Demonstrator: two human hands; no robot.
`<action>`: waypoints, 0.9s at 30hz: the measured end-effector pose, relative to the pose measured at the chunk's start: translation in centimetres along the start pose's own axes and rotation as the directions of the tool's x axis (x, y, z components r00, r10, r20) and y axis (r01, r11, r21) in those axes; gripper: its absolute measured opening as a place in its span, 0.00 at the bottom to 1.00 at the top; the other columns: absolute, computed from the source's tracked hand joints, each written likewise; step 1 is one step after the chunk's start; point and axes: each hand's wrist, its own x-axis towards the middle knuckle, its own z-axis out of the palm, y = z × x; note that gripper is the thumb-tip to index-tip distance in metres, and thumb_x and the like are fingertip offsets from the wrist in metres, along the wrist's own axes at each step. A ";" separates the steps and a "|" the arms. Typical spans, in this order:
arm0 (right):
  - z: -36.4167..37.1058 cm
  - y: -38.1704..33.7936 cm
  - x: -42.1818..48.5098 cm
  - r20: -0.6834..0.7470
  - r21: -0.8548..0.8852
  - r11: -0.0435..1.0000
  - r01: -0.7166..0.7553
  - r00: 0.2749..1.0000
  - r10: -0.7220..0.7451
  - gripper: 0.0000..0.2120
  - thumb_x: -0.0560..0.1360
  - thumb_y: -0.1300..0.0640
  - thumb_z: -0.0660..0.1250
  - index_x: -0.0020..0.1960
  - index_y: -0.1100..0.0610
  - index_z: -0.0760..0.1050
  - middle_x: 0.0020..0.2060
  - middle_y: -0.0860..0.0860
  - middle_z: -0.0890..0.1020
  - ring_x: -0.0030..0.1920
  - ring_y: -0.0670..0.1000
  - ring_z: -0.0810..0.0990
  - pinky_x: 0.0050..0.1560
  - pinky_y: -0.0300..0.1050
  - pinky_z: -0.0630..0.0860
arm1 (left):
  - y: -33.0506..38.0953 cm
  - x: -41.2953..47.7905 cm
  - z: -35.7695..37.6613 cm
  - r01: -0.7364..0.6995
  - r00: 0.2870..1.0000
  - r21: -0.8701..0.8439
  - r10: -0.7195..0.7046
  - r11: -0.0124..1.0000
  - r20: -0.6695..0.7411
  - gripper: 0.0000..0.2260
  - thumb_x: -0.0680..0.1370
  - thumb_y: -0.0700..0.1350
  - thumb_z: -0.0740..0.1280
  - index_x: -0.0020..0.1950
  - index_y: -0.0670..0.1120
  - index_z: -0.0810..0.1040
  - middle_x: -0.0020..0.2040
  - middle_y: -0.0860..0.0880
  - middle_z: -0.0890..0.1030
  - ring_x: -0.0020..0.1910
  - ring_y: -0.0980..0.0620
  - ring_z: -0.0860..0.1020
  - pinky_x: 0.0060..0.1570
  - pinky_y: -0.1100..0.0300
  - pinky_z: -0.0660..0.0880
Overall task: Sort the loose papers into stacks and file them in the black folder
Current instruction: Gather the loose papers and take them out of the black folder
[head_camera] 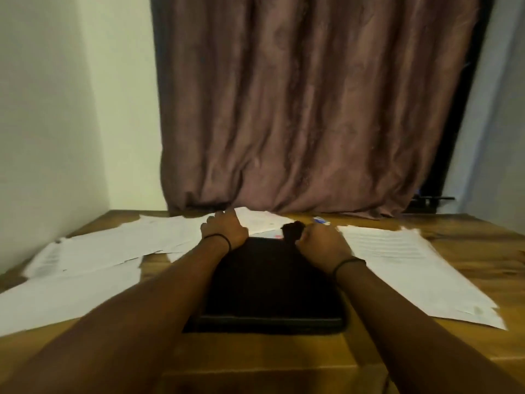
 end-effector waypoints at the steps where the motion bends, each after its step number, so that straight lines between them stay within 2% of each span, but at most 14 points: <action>1: 1.0 -2.4 0.1 0.037 -0.013 0.998 0.054 0.998 -0.053 0.10 0.79 0.50 0.63 0.53 0.56 0.79 0.50 0.53 0.82 0.51 0.54 0.79 0.53 0.46 0.74 | -2.7 0.0 -1.3 0.041 0.999 0.002 -0.041 0.999 -0.021 0.27 0.75 0.55 0.68 0.71 0.48 0.67 0.70 0.43 0.71 0.67 0.41 0.71 0.65 0.47 0.68; 5: 5.3 -9.8 0.4 0.121 -0.019 0.974 0.226 0.967 -0.222 0.10 0.76 0.50 0.66 0.50 0.55 0.79 0.51 0.53 0.83 0.53 0.54 0.79 0.54 0.46 0.74 | -11.7 -0.8 -4.7 0.129 0.991 0.063 -0.131 0.990 0.022 0.34 0.71 0.56 0.71 0.73 0.47 0.64 0.68 0.43 0.73 0.65 0.41 0.73 0.63 0.49 0.71; 9: 8.0 -13.2 0.7 0.106 0.013 0.968 0.251 0.962 -0.251 0.09 0.76 0.50 0.64 0.51 0.55 0.76 0.53 0.55 0.82 0.53 0.56 0.78 0.53 0.46 0.72 | -17.1 -1.3 -5.4 0.170 0.976 0.107 -0.182 0.980 0.118 0.38 0.70 0.59 0.72 0.75 0.47 0.61 0.70 0.44 0.71 0.67 0.42 0.71 0.65 0.48 0.69; 13: 9.1 -12.9 1.1 0.108 0.043 0.978 0.203 0.972 -0.206 0.12 0.78 0.46 0.61 0.48 0.54 0.73 0.49 0.55 0.81 0.48 0.54 0.77 0.48 0.46 0.71 | -19.5 -1.3 -4.8 0.251 0.949 0.145 -0.273 0.957 0.159 0.38 0.70 0.63 0.70 0.73 0.49 0.61 0.71 0.43 0.69 0.69 0.40 0.68 0.67 0.43 0.66; 17: 9.7 -12.9 1.1 0.085 0.016 0.980 0.197 0.977 -0.198 0.13 0.79 0.44 0.60 0.49 0.54 0.72 0.49 0.55 0.81 0.48 0.55 0.77 0.46 0.46 0.70 | -18.8 -1.6 -4.6 0.394 0.898 0.169 -0.417 0.904 0.138 0.41 0.68 0.64 0.69 0.76 0.50 0.58 0.77 0.39 0.59 0.75 0.34 0.57 0.70 0.33 0.56; 20: 9.8 -13.0 1.0 0.071 0.008 0.982 0.189 0.979 -0.189 0.13 0.79 0.44 0.59 0.49 0.54 0.71 0.49 0.55 0.81 0.48 0.55 0.78 0.45 0.46 0.71 | -18.0 -1.2 -4.6 0.484 0.844 0.195 -0.514 0.853 0.155 0.45 0.60 0.62 0.70 0.74 0.47 0.63 0.74 0.38 0.66 0.72 0.33 0.63 0.68 0.32 0.60; 23: 9.6 -12.9 0.7 0.065 0.012 0.982 0.187 0.980 -0.187 0.12 0.79 0.44 0.61 0.48 0.53 0.71 0.48 0.54 0.81 0.46 0.53 0.77 0.46 0.46 0.73 | -17.3 -1.1 -4.5 0.464 0.835 0.252 -0.514 0.849 0.196 0.39 0.63 0.59 0.72 0.69 0.44 0.69 0.68 0.41 0.73 0.68 0.36 0.70 0.66 0.34 0.66; 27: 9.0 -12.6 0.3 0.070 0.038 0.981 0.189 0.979 -0.191 0.11 0.79 0.46 0.62 0.51 0.54 0.73 0.48 0.53 0.80 0.46 0.52 0.76 0.46 0.44 0.71 | -15.9 -2.8 -5.0 0.321 0.925 0.356 -0.371 0.877 0.080 0.23 0.70 0.48 0.72 0.63 0.41 0.77 0.58 0.41 0.80 0.58 0.40 0.78 0.59 0.44 0.76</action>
